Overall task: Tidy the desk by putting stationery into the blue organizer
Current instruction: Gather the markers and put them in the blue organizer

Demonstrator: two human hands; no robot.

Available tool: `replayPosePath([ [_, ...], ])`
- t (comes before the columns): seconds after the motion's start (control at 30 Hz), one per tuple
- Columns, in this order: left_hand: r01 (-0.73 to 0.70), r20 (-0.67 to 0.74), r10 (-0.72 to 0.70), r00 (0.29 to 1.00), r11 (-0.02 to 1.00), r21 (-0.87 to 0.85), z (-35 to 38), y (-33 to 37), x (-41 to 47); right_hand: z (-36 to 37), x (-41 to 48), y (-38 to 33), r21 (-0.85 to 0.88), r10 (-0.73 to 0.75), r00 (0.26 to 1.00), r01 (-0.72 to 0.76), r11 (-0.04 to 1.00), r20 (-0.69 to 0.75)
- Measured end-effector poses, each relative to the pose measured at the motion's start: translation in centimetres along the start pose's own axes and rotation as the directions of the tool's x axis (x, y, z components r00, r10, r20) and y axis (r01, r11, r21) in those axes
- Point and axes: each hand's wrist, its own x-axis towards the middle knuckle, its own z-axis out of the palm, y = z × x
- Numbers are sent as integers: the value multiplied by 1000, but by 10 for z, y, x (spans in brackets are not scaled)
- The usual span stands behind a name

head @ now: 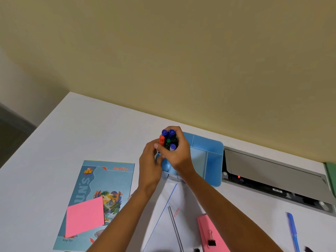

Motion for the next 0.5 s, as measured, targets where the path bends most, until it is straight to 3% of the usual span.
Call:
replayPosePath([
  [0.3,28,68,-22,997,995,-93,-4,3,-3,3,-7,-5,-81,-55,996,50,995,-67],
  [0.5,55,103,-28,994,961,-270,-8,16,1,2,-16,-11,-138,-138,989,130,982,-56],
])
